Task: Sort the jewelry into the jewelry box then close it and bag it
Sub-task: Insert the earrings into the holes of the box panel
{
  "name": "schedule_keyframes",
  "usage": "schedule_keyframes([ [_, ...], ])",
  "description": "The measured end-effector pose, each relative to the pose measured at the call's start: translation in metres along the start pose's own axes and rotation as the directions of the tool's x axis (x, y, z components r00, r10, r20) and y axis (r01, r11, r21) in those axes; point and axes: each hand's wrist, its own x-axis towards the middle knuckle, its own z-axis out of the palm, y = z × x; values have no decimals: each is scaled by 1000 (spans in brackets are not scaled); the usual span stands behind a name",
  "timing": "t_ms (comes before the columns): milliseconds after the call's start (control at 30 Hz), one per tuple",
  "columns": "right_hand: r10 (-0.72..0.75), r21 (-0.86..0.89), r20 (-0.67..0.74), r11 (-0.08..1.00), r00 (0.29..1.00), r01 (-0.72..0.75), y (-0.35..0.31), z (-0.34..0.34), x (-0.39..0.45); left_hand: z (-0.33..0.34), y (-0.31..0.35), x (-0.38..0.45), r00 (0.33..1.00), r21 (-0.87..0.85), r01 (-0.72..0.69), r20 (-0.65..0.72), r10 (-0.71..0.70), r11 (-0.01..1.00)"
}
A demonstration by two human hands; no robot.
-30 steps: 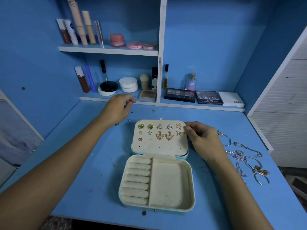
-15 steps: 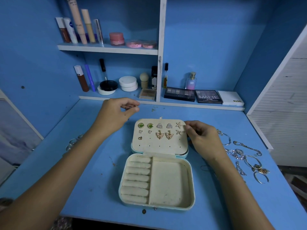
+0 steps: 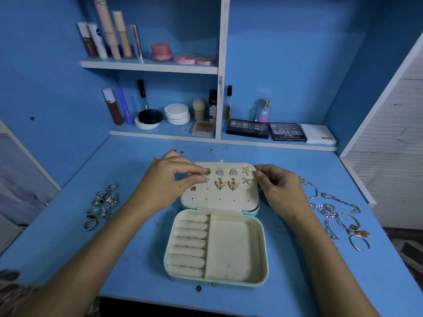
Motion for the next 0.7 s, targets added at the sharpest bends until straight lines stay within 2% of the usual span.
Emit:
schedule_keyframes([
  [300, 3, 1, 6, 1000, 1000, -3, 1, 0, 1, 5, 1, -13, 990, -69, 138, 20, -137, 988],
  [500, 9, 0, 9, 1000, 1000, -9, 1, -1, 1, 11, -1, -16, 995, -82, 98, 27, -97, 992],
  [700, 17, 4, 9, 1000, 1000, -17, 0, -1, 1, 16, -8, -16, 998, -5, 57, 2, -57, 998],
])
